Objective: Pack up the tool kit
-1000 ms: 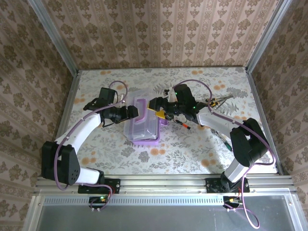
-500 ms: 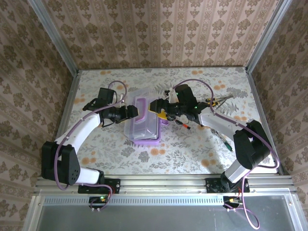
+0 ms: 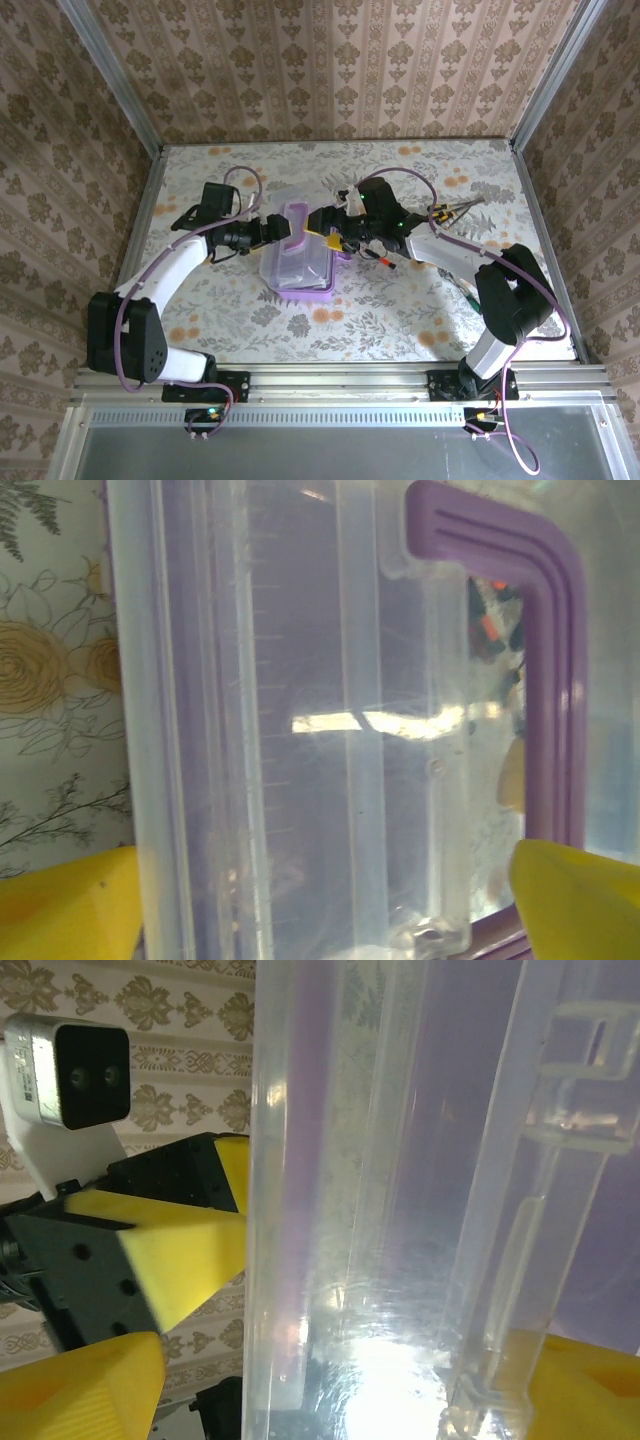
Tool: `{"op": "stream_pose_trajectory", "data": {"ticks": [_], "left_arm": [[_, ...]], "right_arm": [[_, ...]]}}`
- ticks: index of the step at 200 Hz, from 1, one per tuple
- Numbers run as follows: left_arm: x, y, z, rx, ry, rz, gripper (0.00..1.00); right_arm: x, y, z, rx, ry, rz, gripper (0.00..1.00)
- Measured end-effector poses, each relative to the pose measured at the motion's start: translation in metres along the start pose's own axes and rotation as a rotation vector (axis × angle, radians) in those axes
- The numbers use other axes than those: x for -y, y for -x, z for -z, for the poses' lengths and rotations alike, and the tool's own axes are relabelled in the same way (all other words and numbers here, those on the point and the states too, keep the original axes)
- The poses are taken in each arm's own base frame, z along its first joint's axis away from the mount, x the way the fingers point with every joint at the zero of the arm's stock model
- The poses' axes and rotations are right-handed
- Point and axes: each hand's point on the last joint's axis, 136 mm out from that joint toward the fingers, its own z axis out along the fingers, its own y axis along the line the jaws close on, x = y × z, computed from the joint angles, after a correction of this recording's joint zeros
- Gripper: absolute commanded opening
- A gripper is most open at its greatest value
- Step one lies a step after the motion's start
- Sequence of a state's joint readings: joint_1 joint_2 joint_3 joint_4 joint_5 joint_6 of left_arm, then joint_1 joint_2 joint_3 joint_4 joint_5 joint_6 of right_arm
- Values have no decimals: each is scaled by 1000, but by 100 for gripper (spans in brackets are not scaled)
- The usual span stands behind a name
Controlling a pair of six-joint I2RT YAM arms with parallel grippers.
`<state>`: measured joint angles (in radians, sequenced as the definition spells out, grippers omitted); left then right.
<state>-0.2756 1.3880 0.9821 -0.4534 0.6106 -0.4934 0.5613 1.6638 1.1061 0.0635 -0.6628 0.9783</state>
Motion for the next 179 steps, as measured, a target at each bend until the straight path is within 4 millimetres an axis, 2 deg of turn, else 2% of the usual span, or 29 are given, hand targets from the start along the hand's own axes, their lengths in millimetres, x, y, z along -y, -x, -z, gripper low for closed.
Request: {"op": "stream_pose_trajectory", "data": {"ticks": [30,52,102,136,179], "left_arm": [[-3,7,6,16,-13,12,100],[-8,16,18,54,-18,28,100],[-7,27,68,204,20,16,100],[3,5,95,242,104,-49,100],[27,-49,114,229,208,-242,100]], "right_arm": [[-11,3,0,1,10,9,86],[-25,5,-1,0,27,32,86],[-41,3,-9,-18,42,62,85],[-45,4,-16,-30,40,62,85],[-48,5,-17,-28,43,56,84]]}}
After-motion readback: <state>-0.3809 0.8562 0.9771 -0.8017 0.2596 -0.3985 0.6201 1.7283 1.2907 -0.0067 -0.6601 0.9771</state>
